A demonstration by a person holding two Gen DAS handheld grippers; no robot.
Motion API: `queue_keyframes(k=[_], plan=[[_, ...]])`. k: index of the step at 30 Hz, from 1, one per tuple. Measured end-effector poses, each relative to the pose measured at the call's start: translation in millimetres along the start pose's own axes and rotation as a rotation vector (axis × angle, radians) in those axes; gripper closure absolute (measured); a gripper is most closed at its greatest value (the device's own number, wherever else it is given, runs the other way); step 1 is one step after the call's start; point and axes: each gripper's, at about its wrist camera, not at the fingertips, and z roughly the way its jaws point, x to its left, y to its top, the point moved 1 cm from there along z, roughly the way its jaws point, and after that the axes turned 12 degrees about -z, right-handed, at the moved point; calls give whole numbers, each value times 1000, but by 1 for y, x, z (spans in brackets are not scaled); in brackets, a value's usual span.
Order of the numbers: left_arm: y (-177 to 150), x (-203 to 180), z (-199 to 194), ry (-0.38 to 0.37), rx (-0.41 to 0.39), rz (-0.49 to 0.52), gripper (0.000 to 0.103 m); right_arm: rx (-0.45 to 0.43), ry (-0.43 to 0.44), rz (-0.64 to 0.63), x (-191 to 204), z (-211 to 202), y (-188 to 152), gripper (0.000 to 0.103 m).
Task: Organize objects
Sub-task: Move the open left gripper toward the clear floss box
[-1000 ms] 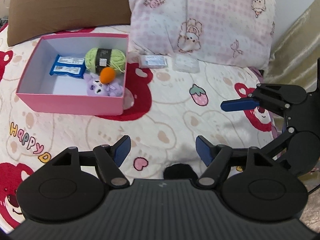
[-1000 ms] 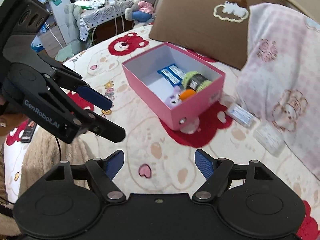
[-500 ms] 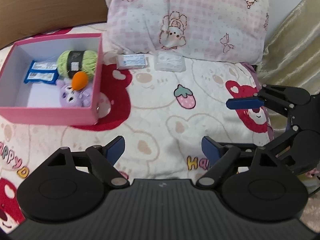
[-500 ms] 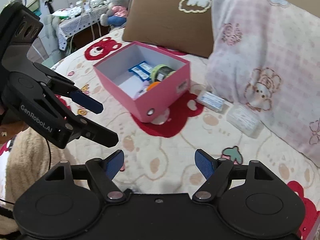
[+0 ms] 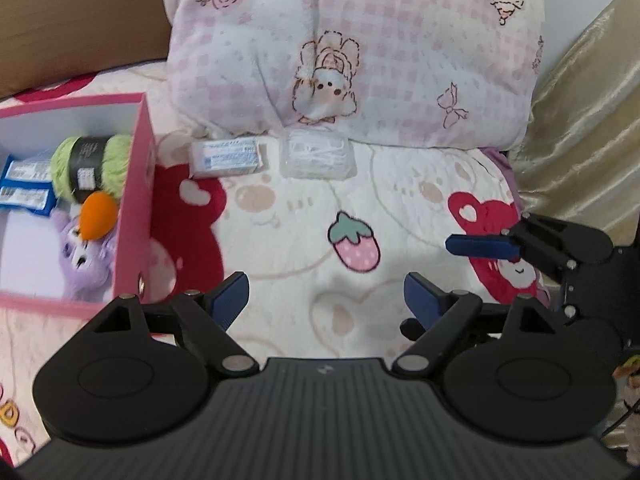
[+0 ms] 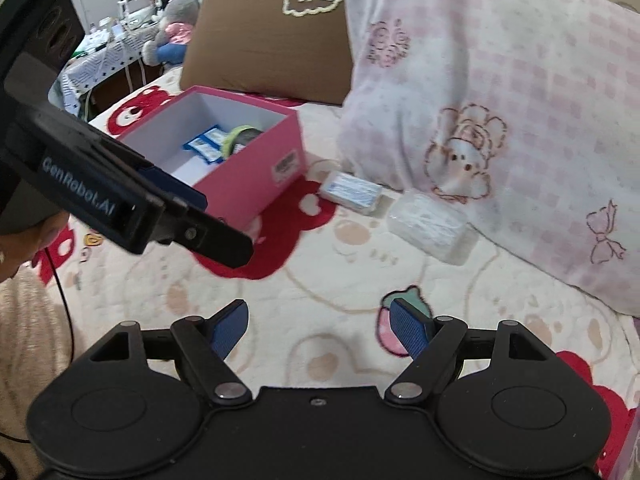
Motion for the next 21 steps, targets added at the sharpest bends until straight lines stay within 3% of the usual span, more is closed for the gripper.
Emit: queue_keyframes(k=[8,12,21], plan=[[24,-9,40,2,-41,8,19,-90,-80,75,-27,22,-12,21],[31,-11,62,-16,-56,-4,19,-131,-139,38,-34,36,-15,21],[40,-8,112,28,-135,-15,19,-192,-180,-10,-59,76,-19,21]])
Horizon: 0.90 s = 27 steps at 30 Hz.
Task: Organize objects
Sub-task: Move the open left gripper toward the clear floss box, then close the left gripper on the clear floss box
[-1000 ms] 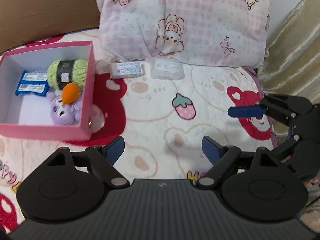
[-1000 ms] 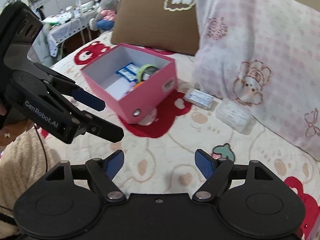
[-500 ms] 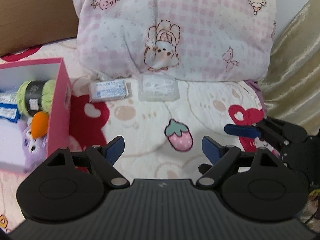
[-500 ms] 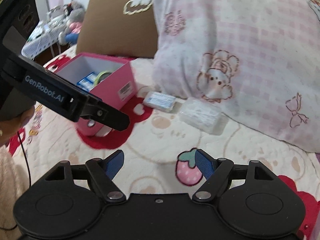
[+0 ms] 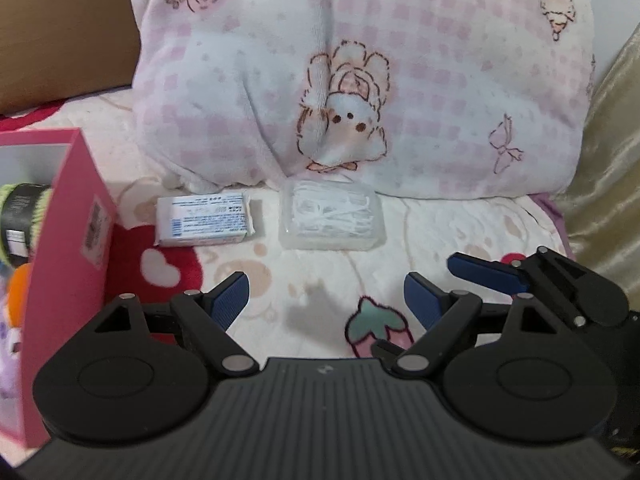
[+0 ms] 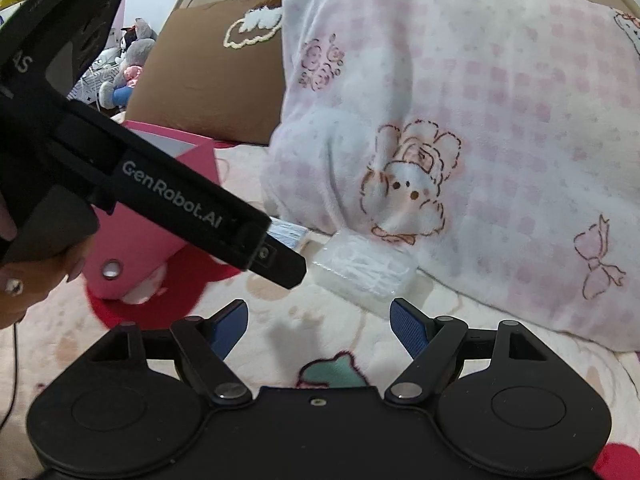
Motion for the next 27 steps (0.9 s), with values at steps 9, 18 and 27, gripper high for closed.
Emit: queue_keyframes(k=[9,18,27], plan=[[9,14,44,-8,-65,-26,20,5,-82,-100,-10,48,-16,21],[8,27,66,-88,-112,-17,32,73,-36,-82,-23,82,-24,21],[4,27,79,-139,-112,-12,45,78,-18,-76,-21,94,-24,21]])
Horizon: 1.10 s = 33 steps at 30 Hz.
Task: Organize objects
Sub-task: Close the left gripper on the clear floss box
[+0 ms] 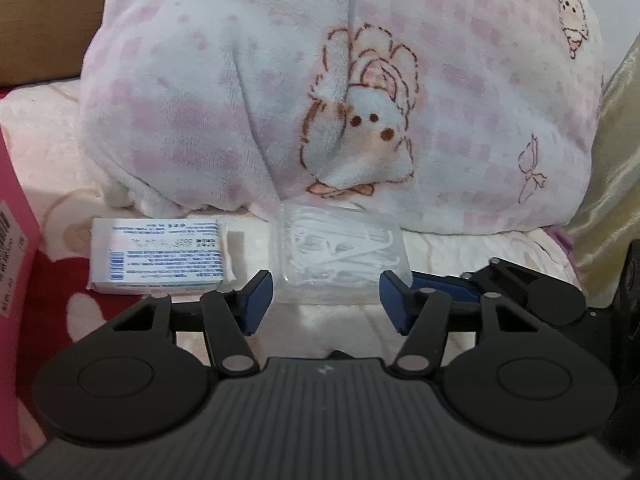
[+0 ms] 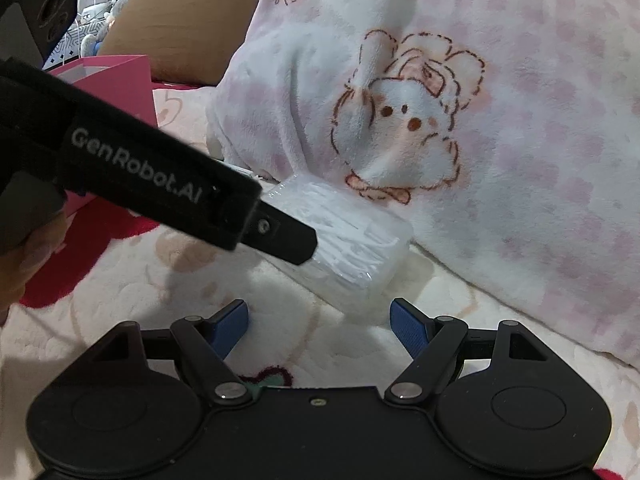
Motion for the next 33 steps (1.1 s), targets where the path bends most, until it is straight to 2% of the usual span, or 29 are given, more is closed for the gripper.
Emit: queue_keyframes(k=[10,15,18,24,29,33], plan=[[0,6,0,-37,21,-43,45,12,8,2,13,-1,5,19],[0,-3,-4,4,63,-14,45,27,26,0,19,-7,6,19],[-4,-7,-9,17,120,-11,45,36,43,34,22,-15,3,19],[-23,-9,-25,-24,320,-84,45,79,88,62,24,-35,-15,19],[-29,-16,-33,4,371,-59,45,98,156,123,22,-48,-23,19],[-26,-9,-35,42,381,-54,44,105,166,139,24,-39,-21,19]])
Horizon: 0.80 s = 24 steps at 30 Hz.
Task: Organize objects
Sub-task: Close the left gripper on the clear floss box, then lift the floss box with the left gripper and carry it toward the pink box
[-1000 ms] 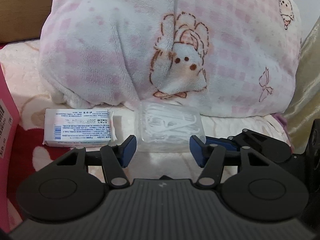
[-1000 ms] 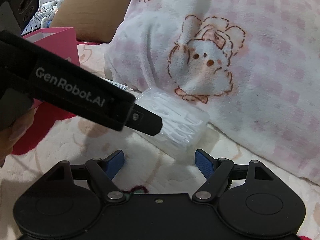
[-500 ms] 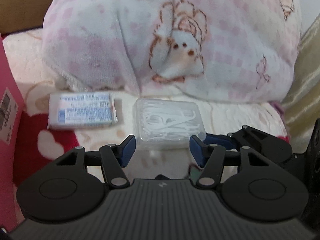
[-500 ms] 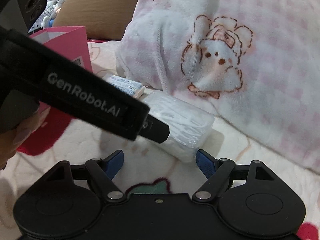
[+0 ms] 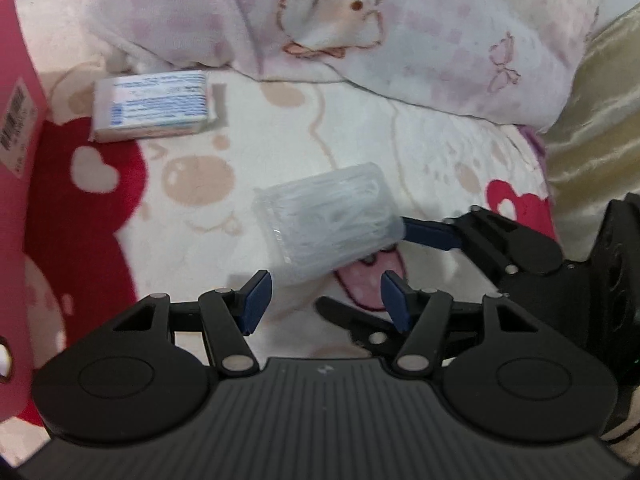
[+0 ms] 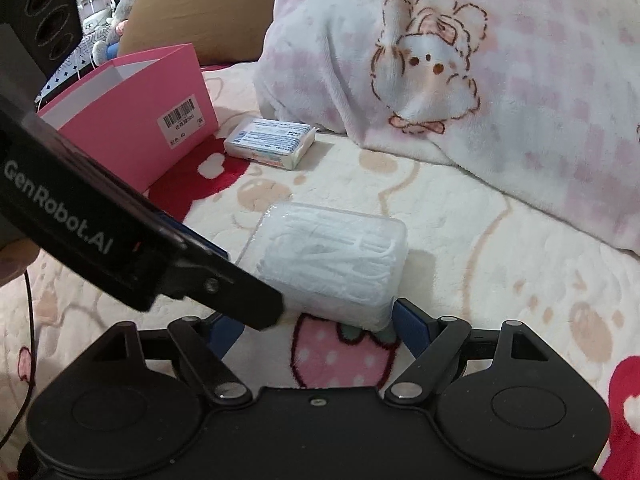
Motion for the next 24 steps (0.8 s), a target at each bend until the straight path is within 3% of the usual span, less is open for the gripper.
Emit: queue_keyframes(k=[9,11,13,15,24], plan=[[12,16,10,26,-117,-62,45,-17,-9,18,0,5,6,12],[14,20,14,8,-126,-89,47,-1,-16,13,3,10,7,10],[16,23,15,-34,-130,-115,57,-1,-25,17,5,12,8,9],[18,25,16,-62,-129,-133,62,-4,-30,21,5,13,8,8],[17,29,19,-73,-117,-165,60,12,-46,35,4,19,9,8]])
